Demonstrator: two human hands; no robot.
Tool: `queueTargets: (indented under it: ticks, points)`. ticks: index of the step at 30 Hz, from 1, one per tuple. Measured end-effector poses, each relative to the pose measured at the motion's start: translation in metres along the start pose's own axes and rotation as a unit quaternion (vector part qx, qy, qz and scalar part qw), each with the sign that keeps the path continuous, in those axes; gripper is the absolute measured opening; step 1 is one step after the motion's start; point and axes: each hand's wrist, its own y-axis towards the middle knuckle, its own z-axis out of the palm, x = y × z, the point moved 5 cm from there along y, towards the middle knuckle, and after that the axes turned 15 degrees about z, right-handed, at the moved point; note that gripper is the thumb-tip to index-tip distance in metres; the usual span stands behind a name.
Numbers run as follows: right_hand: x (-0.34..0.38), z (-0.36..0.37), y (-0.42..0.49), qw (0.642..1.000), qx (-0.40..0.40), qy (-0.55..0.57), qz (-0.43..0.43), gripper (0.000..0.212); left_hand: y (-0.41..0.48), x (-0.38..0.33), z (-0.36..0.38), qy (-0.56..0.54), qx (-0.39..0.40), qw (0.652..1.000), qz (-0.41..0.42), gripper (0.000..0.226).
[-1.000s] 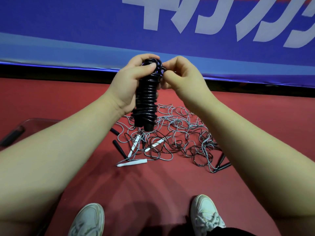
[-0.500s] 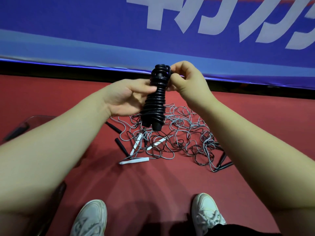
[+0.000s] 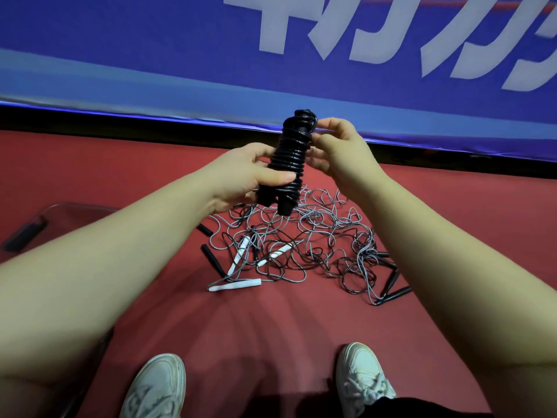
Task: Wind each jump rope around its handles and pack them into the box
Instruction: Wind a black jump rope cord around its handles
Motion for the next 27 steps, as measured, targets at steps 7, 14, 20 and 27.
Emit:
queueTargets:
  ticks: [7, 14, 20, 27]
  points:
    - [-0.012, 0.001, -0.01, 0.991, 0.088, -0.063, 0.078, 0.028, 0.005, 0.004, 0.0, 0.092, -0.043, 0.994, 0.035, 0.046]
    - [-0.005, -0.013, -0.03, 0.989, 0.06, -0.127, 0.041, 0.008, -0.002, -0.004, 0.019, 0.101, 0.0, 0.995, 0.02, 0.029]
    - [0.003, -0.048, -0.06, 0.993, 0.027, -0.109, 0.035, 0.01, -0.008, -0.017, 0.055, 0.093, -0.003, 0.996, -0.003, 0.024]
    - [-0.003, -0.112, -0.092, 0.991, -0.037, -0.118, 0.049, 0.013, -0.009, -0.016, 0.13, 0.02, -0.003, 0.999, -0.034, 0.011]
